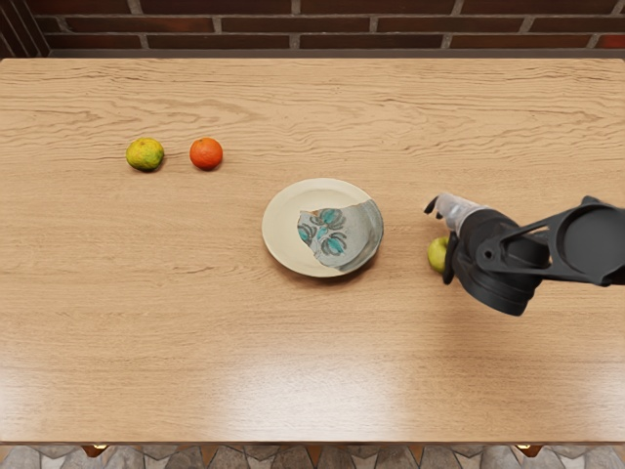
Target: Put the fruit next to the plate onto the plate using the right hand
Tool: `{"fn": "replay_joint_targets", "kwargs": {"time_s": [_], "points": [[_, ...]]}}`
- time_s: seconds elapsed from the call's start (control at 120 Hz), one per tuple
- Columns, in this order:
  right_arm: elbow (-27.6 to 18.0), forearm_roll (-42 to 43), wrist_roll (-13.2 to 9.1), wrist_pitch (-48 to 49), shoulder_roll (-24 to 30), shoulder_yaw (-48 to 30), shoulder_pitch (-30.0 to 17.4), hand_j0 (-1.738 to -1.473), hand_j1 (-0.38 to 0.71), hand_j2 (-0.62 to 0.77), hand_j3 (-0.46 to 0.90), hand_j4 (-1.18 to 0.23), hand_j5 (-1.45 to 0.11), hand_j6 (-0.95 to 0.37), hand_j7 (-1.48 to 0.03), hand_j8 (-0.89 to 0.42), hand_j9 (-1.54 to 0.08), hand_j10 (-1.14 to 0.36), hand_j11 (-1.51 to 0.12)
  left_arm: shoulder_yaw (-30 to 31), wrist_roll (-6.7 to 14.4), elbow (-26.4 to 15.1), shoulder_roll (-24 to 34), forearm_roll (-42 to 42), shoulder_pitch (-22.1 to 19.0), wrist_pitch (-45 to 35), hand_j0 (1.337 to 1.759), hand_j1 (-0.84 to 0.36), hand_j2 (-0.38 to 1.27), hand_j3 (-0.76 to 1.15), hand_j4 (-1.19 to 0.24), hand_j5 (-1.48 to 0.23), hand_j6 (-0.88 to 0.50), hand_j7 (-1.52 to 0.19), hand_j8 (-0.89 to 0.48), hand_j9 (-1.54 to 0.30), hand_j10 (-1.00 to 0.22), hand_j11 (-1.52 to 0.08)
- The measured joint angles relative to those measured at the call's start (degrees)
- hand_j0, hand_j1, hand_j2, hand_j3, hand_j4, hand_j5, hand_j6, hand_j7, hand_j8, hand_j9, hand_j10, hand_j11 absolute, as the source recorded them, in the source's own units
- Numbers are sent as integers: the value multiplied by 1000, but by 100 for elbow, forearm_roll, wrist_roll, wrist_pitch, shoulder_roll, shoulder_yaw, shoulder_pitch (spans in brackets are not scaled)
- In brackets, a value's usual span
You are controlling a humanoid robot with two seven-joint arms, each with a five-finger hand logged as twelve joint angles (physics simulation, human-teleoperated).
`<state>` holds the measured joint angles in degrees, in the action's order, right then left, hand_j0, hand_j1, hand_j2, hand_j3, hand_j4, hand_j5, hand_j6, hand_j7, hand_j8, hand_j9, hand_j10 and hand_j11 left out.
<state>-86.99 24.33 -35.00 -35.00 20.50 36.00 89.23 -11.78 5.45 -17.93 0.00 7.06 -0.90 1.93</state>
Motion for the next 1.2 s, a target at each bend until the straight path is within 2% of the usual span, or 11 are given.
{"fn": "replay_joint_targets", "kwargs": {"time_s": [0.108, 0.15, 0.25, 0.367, 0.567, 0.675, 0.825, 0.883, 0.933, 1.092, 1.2], "points": [[5, -7, -1, 1, 30, -165, -37, -1658, 171, -20, 0, -457, -598, -459, -595, -458, -597, -458, -597, 0, 0, 0, 0, -1, -2, 0, 1658, 339, 1, 0, -8, -11, -8, -11, -8, -11, -8, -11], [15, -11, 0, 0, 123, -375, -85, -1658, 230, 77, 0, -533, -697, -535, -695, -436, -697, -493, -697, 0, 0, 0, 0, 0, 2, 0, 1658, 339, 1, 0, -8, -11, -8, -11, -8, -11, -8, -11], [151, -15, 3, 7, 467, -1069, -357, -1656, 266, 344, 1, -655, -881, -586, -865, -448, -880, -525, -879, 0, 0, 0, 0, -1, -2, 0, 1658, 339, 2, 0, -8, -11, -8, -11, -8, -11, -8, -11], [989, -60, 4, 101, 738, -2844, -1200, -1656, 260, 418, 1, -718, -1043, -574, -982, -405, -1029, -513, -1020, -1, 0, 0, 0, 0, 1, 0, 1658, 339, 2, 0, -8, -11, -8, -11, -8, -11, -8, -11], [2353, -1448, 1, 2713, 764, -6080, -2328, -1657, 292, 489, 1, -781, -1166, -523, -1077, -347, -1146, -456, -1132, -1, 0, 0, 0, 0, -1, 0, 1658, 339, 2, 0, -8, -11, -8, -11, -8, -11, -8, -11], [2696, -2029, 2, 3642, 489, -6620, -2496, -1657, 280, 495, 1, -795, -1201, -530, -1101, -345, -1181, -476, -1172, -1, 0, 0, 0, 0, 1, 0, 1658, 339, 2, 0, -8, -11, -8, -11, -8, -11, -8, -11], [3439, -1691, 1, 4031, -361, -6820, -2579, -1658, 336, 538, 2, -814, -1212, -502, -1118, -305, -1188, -464, -1178, -1, 0, 0, 0, 0, -2, 0, 1658, 339, 2, 0, -8, -11, -8, -11, -8, -11, -8, -11], [3606, -1595, 1, 4079, -539, -6840, -2624, -1658, 381, 562, 0, -826, -1202, -594, -1122, -300, -1178, -463, -1168, -1, 0, 0, 0, 0, -4, 0, 1658, 339, 2, 0, -8, -11, -8, -11, -8, -11, -8, -11], [3691, -1541, 0, 4097, -629, -6856, -2670, -1658, 419, 476, 0, -824, -1177, -644, -1111, -356, -1156, -462, -1146, -1, 0, 0, 0, 0, -2, 0, 1658, 339, 2, 0, -8, -11, -8, -11, -8, -11, -8, -11], [3695, -1354, 0, 4170, -583, -6824, -2825, -1658, 28, 215, 0, -398, -567, -315, -536, -183, -557, -232, -552, 0, 0, 0, 0, 0, 0, 0, 1658, 339, 1, 0, -8, -11, -8, -11, -8, -11, -8, -11], [3162, -1696, 0, 4776, 278, -7193, -2870, -1658, -115, 124, 0, -244, -347, -196, -329, -118, -341, -147, -338, 0, 0, 0, 0, 0, -4, 0, 1658, 339, 1, 0, -8, -11, -8, -11, -8, -11, -8, -11]]}}
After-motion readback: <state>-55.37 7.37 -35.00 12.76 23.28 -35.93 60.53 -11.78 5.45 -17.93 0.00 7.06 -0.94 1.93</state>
